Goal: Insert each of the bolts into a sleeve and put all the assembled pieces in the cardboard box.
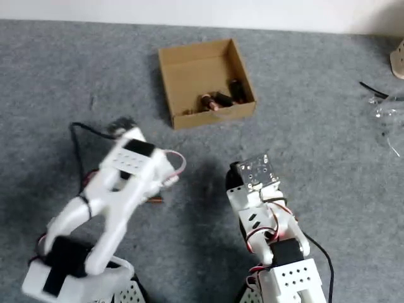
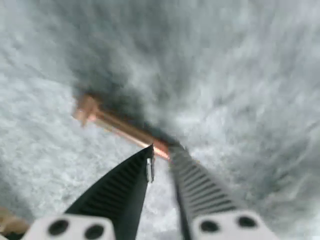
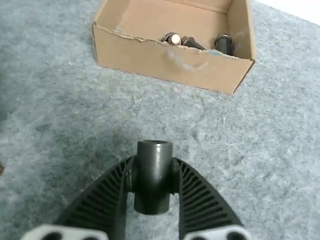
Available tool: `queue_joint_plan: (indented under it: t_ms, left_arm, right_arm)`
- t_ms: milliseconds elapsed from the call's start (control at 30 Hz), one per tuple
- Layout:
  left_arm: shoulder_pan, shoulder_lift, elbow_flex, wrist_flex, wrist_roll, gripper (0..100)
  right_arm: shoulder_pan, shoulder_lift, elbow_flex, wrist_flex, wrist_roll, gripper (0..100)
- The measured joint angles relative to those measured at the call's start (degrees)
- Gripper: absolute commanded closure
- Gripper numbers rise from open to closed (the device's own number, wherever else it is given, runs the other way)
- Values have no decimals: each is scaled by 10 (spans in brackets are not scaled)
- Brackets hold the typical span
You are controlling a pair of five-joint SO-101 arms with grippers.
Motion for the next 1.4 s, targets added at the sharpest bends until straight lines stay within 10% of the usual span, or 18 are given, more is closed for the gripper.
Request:
queue_joint_plan:
  t_ms: [133, 1100, 1400]
  left_arm:
    - [-58, -33, 4, 4, 0, 550]
    - [-105, -27, 77, 13, -1, 591]
    - [-105, -25, 86, 12, -1, 900]
  right_arm:
    - [0, 0, 0, 0, 0, 994]
    - [0, 0, 0, 0, 4, 994]
    - [0, 0, 0, 0, 4, 994]
